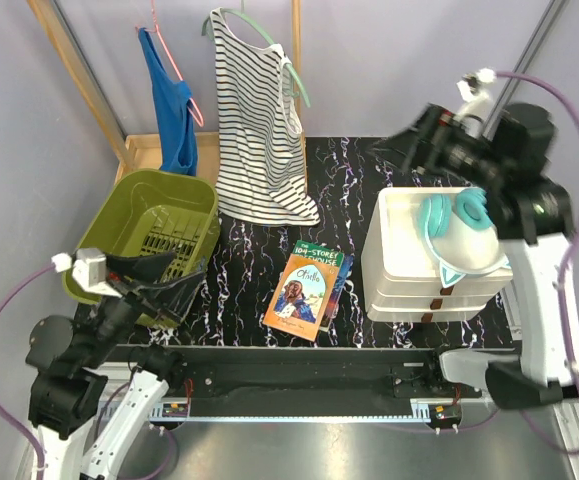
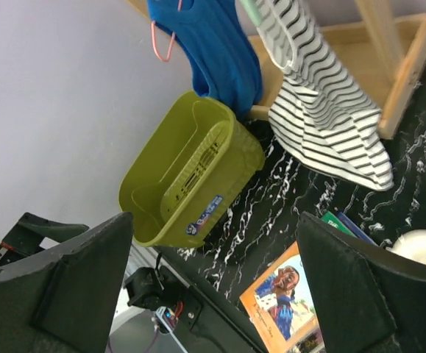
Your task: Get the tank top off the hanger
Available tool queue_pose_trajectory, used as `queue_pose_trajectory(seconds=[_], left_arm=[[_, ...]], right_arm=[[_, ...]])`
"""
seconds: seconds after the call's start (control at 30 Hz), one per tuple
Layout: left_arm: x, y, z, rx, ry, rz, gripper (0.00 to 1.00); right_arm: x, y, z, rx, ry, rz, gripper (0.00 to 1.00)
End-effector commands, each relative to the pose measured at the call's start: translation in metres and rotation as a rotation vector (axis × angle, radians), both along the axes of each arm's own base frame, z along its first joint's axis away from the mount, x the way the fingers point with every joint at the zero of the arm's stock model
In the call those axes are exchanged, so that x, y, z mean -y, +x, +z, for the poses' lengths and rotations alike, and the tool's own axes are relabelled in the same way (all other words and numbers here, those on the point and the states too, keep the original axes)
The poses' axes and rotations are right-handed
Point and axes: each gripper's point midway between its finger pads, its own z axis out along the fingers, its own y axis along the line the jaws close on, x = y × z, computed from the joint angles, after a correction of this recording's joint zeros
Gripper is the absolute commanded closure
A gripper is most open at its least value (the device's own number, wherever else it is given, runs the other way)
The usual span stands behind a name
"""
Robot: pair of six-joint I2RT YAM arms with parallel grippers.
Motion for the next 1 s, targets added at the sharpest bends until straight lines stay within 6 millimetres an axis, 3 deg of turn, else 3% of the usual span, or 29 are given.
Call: queue_pose_trajectory(seconds=[0.0, 0.03, 0.07, 0.1, 0.13, 0.17, 0.2, 0.23, 0.27, 0.3, 0.33, 0.37, 0.4, 0.47, 0.53, 0.57, 0.8, 0.97], left_arm=[[0.022, 0.008, -0.026, -0.112, 0.088, -0.117, 0.01], [0.023, 0.007, -0.027, -0.116, 0.090, -0.126, 0.01], [0.024, 0.007, -0.028, -0.120, 0.086, -0.131, 0.01], [0.024, 0.005, -0.028, -0.118, 0.086, -0.133, 0.01], [0.024, 0.004, -0.027, -0.114, 0.080, -0.136, 0.01], [0.023, 0.002, -0.028, -0.117, 0.077, -0.136, 0.01], [0.022, -0.002, -0.026, -0.103, 0.070, -0.138, 0.01], [0.022, -0.004, -0.027, -0.103, 0.064, -0.139, 0.01], [0.022, -0.006, -0.027, -0.107, 0.054, -0.141, 0.01], [0.021, -0.009, -0.027, -0.099, 0.046, -0.141, 0.01], [0.021, -0.011, -0.027, -0.102, 0.040, -0.145, 0.01], [0.021, -0.011, -0.031, -0.122, 0.027, -0.147, 0.01], [0.022, -0.013, -0.031, -0.127, 0.017, -0.153, 0.01], [0.023, -0.015, -0.035, -0.157, -0.011, -0.162, 0.01], [0.023, -0.018, -0.035, -0.162, -0.032, -0.162, 0.01], [0.023, -0.018, -0.037, -0.175, -0.045, -0.164, 0.01], [0.022, -0.032, -0.035, -0.196, -0.066, -0.188, 0.01], [0.017, -0.042, -0.032, -0.193, -0.073, -0.178, 0.01]], right_arm=[[-0.047, 0.029, 0.027, 0.122, -0.085, 0.068, 0.00], [-0.055, 0.038, 0.025, 0.139, -0.118, 0.075, 0.00], [-0.069, 0.060, 0.010, 0.107, -0.151, 0.070, 0.00], [-0.072, 0.064, 0.026, 0.152, -0.153, 0.065, 0.00], [-0.077, 0.072, 0.026, 0.179, -0.181, 0.071, 0.00], [-0.089, 0.091, 0.011, 0.164, -0.214, 0.076, 0.00], [-0.092, 0.093, 0.028, 0.225, -0.216, 0.069, 0.00], [-0.093, 0.104, 0.028, 0.267, -0.261, 0.045, 0.00], [-0.103, 0.119, 0.017, 0.268, -0.295, 0.040, 0.00], [-0.102, 0.125, 0.029, 0.323, -0.312, 0.012, 0.00], [-0.101, 0.135, 0.028, 0.330, -0.328, -0.015, 0.00], [-0.106, 0.154, 0.014, 0.316, -0.352, -0.031, 0.00], [-0.106, 0.157, 0.026, 0.358, -0.347, -0.042, 0.00], [-0.117, 0.172, 0.014, 0.352, -0.350, -0.021, 0.00], [-0.124, 0.175, 0.024, 0.391, -0.323, -0.017, 0.02], [-0.129, 0.184, 0.016, 0.383, -0.324, -0.014, 0.03], [-0.157, 0.205, 0.014, 0.468, -0.271, 0.033, 0.11], [-0.172, 0.219, 0.009, 0.490, -0.253, 0.002, 0.28]])
